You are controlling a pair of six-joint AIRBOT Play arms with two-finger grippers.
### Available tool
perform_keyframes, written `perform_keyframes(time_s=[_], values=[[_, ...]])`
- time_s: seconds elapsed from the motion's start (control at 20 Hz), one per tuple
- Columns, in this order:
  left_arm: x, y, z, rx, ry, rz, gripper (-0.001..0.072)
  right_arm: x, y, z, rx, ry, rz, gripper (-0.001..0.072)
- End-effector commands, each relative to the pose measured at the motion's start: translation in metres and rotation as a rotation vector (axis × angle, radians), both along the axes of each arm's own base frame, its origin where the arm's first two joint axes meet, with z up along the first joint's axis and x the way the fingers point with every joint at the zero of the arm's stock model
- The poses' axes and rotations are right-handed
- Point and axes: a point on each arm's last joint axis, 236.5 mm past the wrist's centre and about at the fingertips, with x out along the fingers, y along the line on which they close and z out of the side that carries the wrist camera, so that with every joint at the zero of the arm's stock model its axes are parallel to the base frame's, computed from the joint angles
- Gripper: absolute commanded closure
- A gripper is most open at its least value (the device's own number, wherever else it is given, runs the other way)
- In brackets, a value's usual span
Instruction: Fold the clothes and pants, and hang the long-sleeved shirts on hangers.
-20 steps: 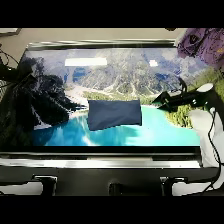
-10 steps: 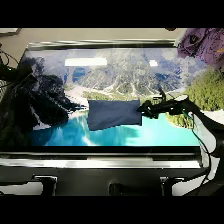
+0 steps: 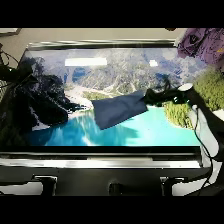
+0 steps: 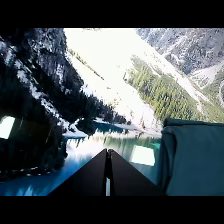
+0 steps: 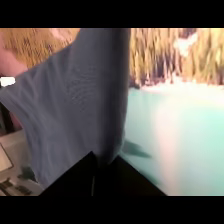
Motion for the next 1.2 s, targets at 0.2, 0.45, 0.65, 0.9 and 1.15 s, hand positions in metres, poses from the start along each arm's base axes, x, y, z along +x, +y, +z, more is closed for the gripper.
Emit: perform_keyframes(time_s=[0.2,0.45,0.65,0.9,1.15], values=[[0.0,0.0,0.0,0.0,0.001,0.0,0.0691,0.063,-0.131,0.104,-0.141,-0.174,-0.291,0.0686],[0.0,0.0,0.0,-0.002,0.002,0.003,0.0691,0.064,-0.227,0.135,-0.203,-0.211,-0.506,0.0687],[0.0,0.0,0.0,-0.002,0.002,0.003,0.0691,0.054,-0.296,0.161,-0.226,-0.248,-0.719,0.0688],[0.0,-0.002,0.0,-0.002,0.002,-0.002,0.0691,0.016,-0.357,0.17,-0.372,-0.178,-0.925,0.0688],[-0.007,-0.008,-0.003,-0.005,0.033,-0.022,0.0691,-0.017,-0.378,0.191,-0.477,-0.143,-1.042,0.0688]])
